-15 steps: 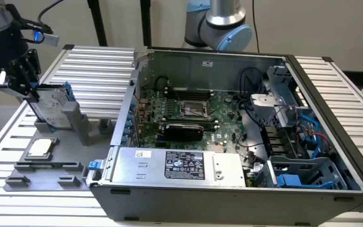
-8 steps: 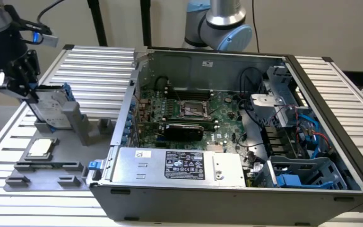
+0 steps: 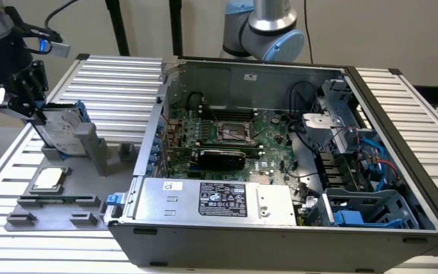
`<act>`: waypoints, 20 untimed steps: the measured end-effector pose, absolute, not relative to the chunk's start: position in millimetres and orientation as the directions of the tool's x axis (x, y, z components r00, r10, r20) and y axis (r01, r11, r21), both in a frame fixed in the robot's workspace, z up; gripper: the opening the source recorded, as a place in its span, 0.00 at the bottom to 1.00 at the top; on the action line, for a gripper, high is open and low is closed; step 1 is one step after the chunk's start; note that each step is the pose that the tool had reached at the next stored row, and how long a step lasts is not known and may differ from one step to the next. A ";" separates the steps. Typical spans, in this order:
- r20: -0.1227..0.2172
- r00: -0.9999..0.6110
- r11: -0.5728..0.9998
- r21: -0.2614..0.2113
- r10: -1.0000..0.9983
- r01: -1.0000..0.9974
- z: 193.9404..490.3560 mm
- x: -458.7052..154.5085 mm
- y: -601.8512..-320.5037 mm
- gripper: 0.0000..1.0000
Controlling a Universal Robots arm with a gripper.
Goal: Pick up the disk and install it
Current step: 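Pick up the disk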
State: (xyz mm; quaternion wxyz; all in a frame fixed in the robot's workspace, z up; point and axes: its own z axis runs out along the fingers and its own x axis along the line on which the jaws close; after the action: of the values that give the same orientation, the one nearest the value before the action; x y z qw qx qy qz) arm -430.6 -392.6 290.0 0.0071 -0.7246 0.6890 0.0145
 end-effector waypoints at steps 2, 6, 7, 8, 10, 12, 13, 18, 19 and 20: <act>-0.032 0.049 -0.050 0.010 -0.998 -0.999 290.0 -430.4 -392.6 0.00; -0.034 0.045 -0.045 0.010 -0.998 -0.999 290.0 -429.7 -392.6 0.00; -0.035 0.043 -0.044 0.010 -0.998 -0.999 290.0 -429.7 -392.6 0.00; -0.036 0.043 -0.043 0.009 -0.998 -0.999 289.9 -429.6 -392.6 0.00; -0.036 0.042 -0.042 0.009 -0.998 -0.999 289.9 -429.5 -392.6 0.00; -0.036 0.041 -0.041 0.010 -0.999 -0.999 290.0 -429.4 -392.6 0.00; -0.036 0.040 -0.041 0.010 -0.999 -0.999 290.1 -429.3 -392.6 0.00; -0.037 0.039 -0.039 0.009 -0.999 -0.999 292.1 -428.9 -392.6 0.00; -0.037 0.039 -0.039 0.009 -0.999 -0.999 293.1 -428.9 -392.6 0.00; -0.037 0.039 -0.039 0.009 -0.999 -0.999 294.0 -428.9 -392.6 0.00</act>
State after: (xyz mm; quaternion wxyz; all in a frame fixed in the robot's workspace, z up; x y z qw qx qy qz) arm -428.9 -392.6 294.0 0.0094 -0.7206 0.6931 0.0166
